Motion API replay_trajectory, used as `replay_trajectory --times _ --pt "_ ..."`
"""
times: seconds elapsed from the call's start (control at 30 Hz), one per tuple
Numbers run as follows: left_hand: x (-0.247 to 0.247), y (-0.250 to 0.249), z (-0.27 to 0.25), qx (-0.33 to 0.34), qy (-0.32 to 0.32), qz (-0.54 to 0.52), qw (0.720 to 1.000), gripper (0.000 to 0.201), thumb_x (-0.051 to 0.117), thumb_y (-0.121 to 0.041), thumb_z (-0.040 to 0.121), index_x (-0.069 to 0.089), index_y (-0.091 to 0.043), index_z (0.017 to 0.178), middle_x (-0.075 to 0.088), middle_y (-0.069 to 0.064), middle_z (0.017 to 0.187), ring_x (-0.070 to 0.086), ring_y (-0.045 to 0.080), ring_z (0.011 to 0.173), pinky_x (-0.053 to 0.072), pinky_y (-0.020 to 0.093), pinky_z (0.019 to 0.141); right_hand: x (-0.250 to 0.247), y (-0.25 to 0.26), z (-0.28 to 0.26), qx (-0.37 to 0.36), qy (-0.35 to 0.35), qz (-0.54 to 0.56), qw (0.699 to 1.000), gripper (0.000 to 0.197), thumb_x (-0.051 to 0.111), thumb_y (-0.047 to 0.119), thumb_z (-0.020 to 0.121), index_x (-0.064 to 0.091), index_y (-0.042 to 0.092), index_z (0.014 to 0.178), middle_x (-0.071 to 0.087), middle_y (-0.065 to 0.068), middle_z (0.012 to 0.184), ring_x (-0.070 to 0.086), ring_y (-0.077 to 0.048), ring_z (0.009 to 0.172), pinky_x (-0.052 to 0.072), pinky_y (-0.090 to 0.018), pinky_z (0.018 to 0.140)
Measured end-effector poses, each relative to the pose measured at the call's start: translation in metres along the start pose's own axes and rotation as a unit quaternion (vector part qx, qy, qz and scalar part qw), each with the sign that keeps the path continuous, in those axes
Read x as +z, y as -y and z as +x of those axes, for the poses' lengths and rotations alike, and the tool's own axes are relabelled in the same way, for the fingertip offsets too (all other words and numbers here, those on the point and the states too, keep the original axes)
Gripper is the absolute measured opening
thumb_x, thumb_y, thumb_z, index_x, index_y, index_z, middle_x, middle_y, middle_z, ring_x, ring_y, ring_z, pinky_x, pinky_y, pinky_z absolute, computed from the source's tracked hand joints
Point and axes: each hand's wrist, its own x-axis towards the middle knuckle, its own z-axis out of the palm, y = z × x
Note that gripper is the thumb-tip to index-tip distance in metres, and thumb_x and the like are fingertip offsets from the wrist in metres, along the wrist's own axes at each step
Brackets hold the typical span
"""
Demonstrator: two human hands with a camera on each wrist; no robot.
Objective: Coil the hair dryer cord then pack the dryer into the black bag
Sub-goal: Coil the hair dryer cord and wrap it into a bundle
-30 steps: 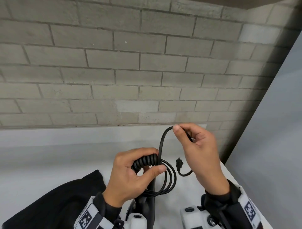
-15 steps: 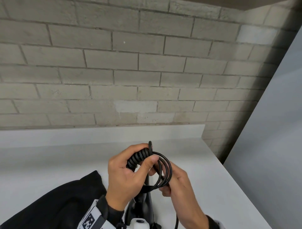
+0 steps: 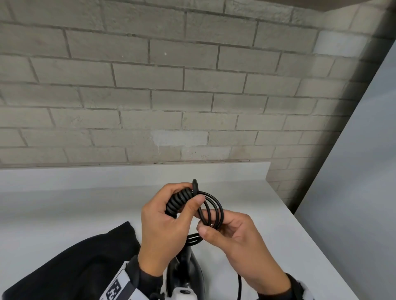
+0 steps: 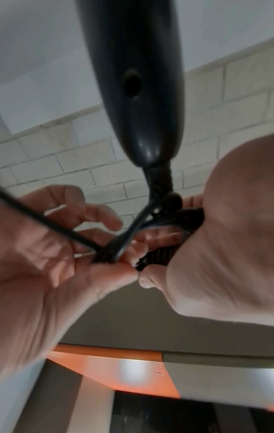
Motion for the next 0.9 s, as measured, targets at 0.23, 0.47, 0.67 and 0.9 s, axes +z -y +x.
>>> replay_trajectory --times 0.23,0.47,0.67,0.9 --pt "0.005 -0.004 0.003 -0.053 -0.013 -0.042 0.998 0.018 0.078 -0.033 0.072 0.072 -0.023 0.087 0.071 -0.001 0.072 0.064 0.012 0.058 0.052 0.019 0.059 0.011 -0.017 0.0 -0.11 -0.171 -0.239 0.95 0.03 0.068 0.028 0.089 0.046 0.041 0.104 0.07 0.017 0.096 0.065 -0.006 0.098 0.048 -0.029 0.087" --pt "0.011 -0.005 0.0 -0.032 -0.024 -0.033 0.999 0.022 0.078 -0.027 0.071 0.069 -0.017 0.089 0.074 -0.013 0.082 0.07 0.004 0.077 0.05 0.009 0.067 0.017 -0.027 0.002 -0.191 -0.279 -0.507 0.793 0.021 0.06 0.036 0.089 0.072 0.03 0.105 0.064 -0.001 0.106 0.05 -0.02 0.081 0.047 -0.032 0.059" --pt "0.01 -0.002 -0.002 -0.006 -0.024 -0.025 0.999 0.023 0.076 -0.025 0.074 0.066 -0.016 0.092 0.073 -0.011 0.087 0.07 0.004 0.079 0.051 0.01 0.07 0.023 -0.02 0.0 -0.117 -0.233 -0.361 0.895 0.012 0.055 0.029 0.097 0.065 0.027 0.103 0.052 0.012 0.09 0.055 -0.006 0.076 0.044 -0.011 0.062" --pt "0.004 0.009 0.002 0.053 -0.034 0.021 0.998 0.025 0.075 -0.039 0.077 0.061 -0.027 0.094 0.071 -0.016 0.088 0.07 0.006 0.078 0.053 0.015 0.07 0.0 0.033 0.0 0.12 -0.069 -0.078 0.987 0.025 0.059 0.027 0.095 0.067 0.017 0.074 0.055 -0.001 0.067 0.049 -0.008 0.059 0.041 -0.014 0.061"
